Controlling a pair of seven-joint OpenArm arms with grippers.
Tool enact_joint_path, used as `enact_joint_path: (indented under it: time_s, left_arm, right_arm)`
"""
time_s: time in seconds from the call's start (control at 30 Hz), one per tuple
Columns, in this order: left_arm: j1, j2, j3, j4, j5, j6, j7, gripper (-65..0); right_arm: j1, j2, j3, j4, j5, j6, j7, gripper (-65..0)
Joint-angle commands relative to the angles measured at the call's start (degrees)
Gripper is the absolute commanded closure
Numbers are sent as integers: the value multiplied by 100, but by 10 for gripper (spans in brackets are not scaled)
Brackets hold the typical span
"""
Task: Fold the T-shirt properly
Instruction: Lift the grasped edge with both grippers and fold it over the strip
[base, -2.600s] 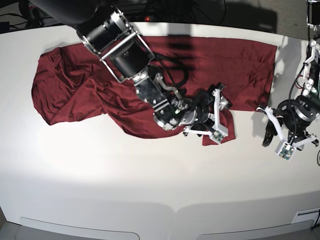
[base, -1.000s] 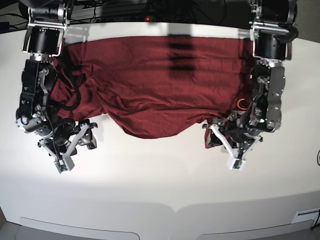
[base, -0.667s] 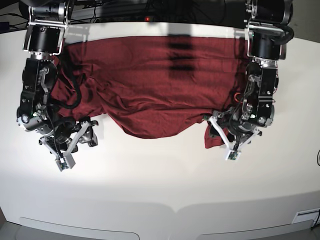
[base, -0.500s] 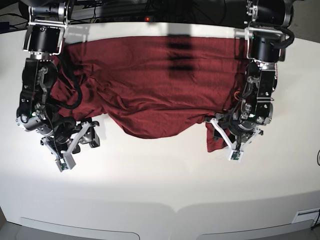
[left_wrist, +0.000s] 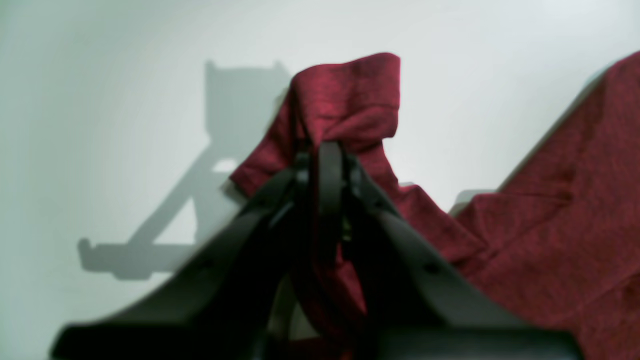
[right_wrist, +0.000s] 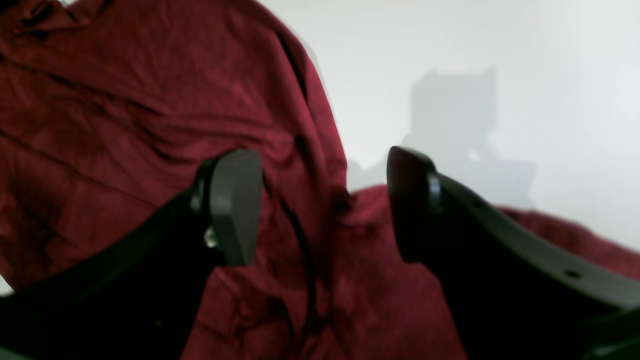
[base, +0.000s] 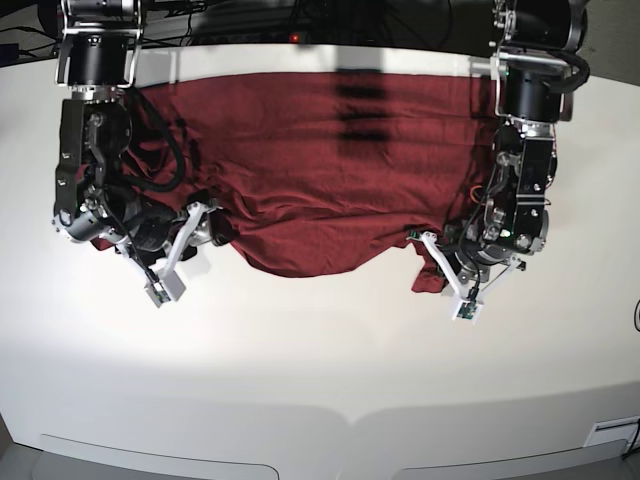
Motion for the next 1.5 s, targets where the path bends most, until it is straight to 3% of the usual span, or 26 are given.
enact_joint_path:
  time_s: [0.0,0.23,0.4,0.57,0.87,0.9,1.03,1.13,1.3,1.47]
  left_arm:
    - [-173,-4,0,129,-26,-4,-118,0]
    - [-166,-4,0,129,-26,-4,-15,0]
    - [-168,-4,0,129,-26,-4,-15,0]
    - [-168,-4,0,129,-26,-4,-9,0]
    - [-170,-4,0,129,-26,-4,0,0]
    - [-170,-4,0,129,-26,-4,0,0]
    - [-170,-15,0,129,-24,-4,-2,0]
    - [-208,-162,0,131,-24,-2,-111,0]
    - [-470,-595,-2,131,-50,13,-26,0]
    - [-636,-896,-2,131,-437,13,22,0]
  right_arm:
    - [94,74,-55,44,-48,28,184,-390]
    - [98,74,-651,-640,-859,28,855,-390]
    - [94,76,-704,-658,-973,28,870,-388]
    - [76,92,-702,-678,-1084,28,769,-272]
    - [83,94,-697,-632,-1082,28,717,-267]
    - [83,94,-697,-632,-1082,28,745,-242]
    - [90,111,-697,-632,-1082,28,1019,0]
    - [236,129,-697,-632,-1060,28,1165,0]
    - [643,282,-697,-632,-1056,28,920,0]
    - [828,313,-697,-632,-835,28,787,0]
